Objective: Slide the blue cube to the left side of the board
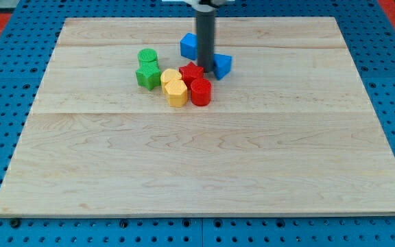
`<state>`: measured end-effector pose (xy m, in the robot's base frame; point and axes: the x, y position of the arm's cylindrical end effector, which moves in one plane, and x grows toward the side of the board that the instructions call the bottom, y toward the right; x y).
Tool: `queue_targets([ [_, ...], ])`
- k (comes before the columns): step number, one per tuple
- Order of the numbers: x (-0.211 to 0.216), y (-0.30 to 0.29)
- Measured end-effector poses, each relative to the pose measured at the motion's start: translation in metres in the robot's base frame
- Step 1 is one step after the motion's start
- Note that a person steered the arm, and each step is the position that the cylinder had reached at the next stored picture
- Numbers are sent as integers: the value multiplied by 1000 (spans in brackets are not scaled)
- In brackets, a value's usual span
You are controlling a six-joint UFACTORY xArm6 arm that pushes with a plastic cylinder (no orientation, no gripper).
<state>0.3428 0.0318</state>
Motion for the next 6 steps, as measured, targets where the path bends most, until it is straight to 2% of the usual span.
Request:
queue_targets([
  [1,0,69],
  [2,-3,69],
  [4,-59,-27],
  [5,-69,-86],
  [6,-57,-92],
])
